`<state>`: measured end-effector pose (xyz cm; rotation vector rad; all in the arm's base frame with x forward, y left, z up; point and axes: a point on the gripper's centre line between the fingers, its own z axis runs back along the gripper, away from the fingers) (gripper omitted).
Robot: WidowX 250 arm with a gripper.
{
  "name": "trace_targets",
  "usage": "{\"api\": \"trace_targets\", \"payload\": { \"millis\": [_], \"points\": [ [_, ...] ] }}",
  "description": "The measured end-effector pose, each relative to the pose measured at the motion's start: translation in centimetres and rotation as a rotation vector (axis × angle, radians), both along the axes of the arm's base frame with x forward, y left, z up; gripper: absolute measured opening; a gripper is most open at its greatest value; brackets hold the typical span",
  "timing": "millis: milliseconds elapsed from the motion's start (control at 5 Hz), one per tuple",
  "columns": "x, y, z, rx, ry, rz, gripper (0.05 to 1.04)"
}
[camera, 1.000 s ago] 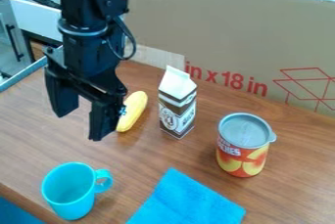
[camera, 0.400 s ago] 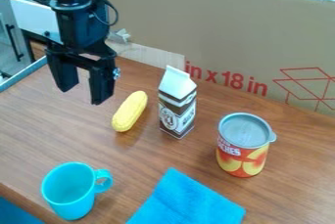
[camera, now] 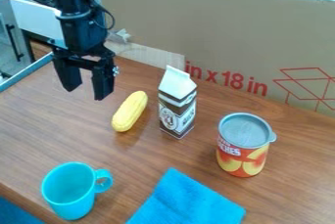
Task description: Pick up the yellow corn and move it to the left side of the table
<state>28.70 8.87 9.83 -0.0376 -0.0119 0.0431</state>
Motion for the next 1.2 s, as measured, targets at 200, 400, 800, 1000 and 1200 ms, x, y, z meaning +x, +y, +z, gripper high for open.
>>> {"api": "trace_targets", "payload": {
  "millis": [200,400,800,1000,1200],
  "points": [
    [1.4,0.2,-1.0,-0.031,-0.005,0.001,1.001],
    [2.3,0.4,-1.6,-0.076,-0.016,0.005,1.001],
    [3.4,0.9,-3.0,-0.115,0.019,-0.006,1.001],
    [3.7,1.0,-3.7,-0.118,0.041,-0.004,1.001],
    [3.9,0.4,-3.8,-0.118,0.047,-0.010,1.001]
  ]
}}
